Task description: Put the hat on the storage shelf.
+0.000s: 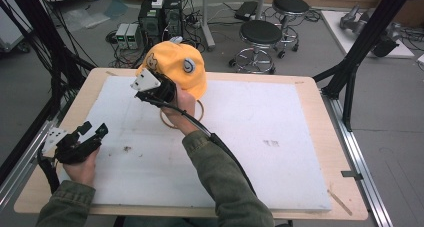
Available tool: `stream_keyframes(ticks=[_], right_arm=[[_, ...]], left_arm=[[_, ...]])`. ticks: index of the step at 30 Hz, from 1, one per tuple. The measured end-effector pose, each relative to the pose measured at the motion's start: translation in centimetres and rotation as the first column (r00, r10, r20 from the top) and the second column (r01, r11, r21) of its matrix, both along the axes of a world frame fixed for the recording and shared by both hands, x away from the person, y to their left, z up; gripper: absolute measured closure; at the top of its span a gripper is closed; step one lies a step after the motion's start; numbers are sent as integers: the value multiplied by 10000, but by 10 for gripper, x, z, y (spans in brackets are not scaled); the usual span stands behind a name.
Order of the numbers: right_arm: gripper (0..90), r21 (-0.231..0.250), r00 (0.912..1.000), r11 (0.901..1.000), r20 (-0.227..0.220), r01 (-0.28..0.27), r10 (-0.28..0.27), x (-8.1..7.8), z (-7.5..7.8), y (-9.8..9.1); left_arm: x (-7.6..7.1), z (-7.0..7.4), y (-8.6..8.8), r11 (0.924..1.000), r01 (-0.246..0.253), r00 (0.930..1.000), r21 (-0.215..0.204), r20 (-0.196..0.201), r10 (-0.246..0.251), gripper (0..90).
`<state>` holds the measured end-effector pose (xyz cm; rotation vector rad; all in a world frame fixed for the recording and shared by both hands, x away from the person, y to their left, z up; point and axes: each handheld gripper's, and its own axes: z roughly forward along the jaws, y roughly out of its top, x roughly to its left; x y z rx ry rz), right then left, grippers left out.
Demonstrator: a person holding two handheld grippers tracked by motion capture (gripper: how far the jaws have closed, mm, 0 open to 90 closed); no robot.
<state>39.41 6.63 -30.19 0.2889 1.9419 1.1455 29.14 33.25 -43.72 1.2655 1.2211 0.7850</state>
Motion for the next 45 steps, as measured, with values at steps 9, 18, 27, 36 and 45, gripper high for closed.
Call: stream_keyframes(ticks=[9, 18, 27, 36, 45], right_arm=[[802, 297, 9979, 9996, -644, -13, 32, -2, -27, -4], [553, -69, 9994, 9997, -251, -233, 231, -9, -33, 0], [348, 241, 9986, 9997, 529, -35, 22, -23, -29, 5], [212, 1568, 9986, 9873, 494, -257, 181, -31, -7, -11], [210, 2353, 9967, 9715, 806, -301, 113, -40, 10, -29]], left_arm=[[1, -1, 0, 10000, 4, 10000, 29, -43, -4, 331], [1, -1, 0, 10000, -22, 10000, 49, -58, 22, 330], [1, -1, 0, 10000, -35, 10000, 58, -49, 35, 330], [1, -1, -1, 9999, -68, 10000, 78, -16, 68, 329], [1, -1, -1, 9999, -54, 10000, 121, -8, 54, 330]])
